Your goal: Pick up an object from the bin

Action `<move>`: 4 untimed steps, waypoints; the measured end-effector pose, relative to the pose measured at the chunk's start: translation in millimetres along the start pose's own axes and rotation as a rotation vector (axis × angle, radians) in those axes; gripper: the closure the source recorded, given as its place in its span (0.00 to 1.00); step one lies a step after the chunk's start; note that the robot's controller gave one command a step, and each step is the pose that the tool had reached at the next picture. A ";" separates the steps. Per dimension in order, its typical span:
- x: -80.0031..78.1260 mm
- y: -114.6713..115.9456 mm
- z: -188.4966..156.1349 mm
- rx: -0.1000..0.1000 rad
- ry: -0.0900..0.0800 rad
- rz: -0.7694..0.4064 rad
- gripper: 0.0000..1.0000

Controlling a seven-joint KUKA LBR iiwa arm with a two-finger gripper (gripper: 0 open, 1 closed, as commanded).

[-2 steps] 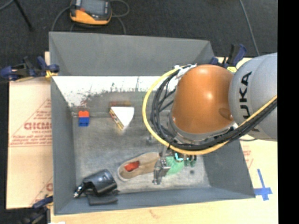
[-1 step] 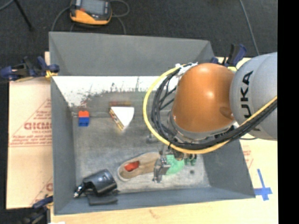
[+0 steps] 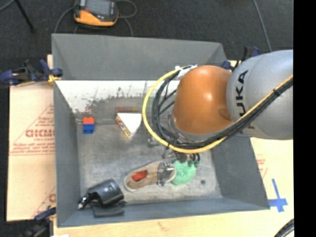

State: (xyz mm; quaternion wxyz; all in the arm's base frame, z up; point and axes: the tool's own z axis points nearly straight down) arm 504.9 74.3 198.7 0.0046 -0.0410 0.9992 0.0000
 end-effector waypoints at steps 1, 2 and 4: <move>-16.5 -7.5 56.3 -0.001 0.003 -0.249 0.00; -21.0 -18.9 125.6 -0.004 0.003 -0.317 1.00; -20.6 -1.4 -5.7 -0.003 0.006 -0.344 1.00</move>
Offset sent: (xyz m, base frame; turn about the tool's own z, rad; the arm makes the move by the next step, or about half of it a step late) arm 0.0213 -0.0178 -0.1287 -0.3184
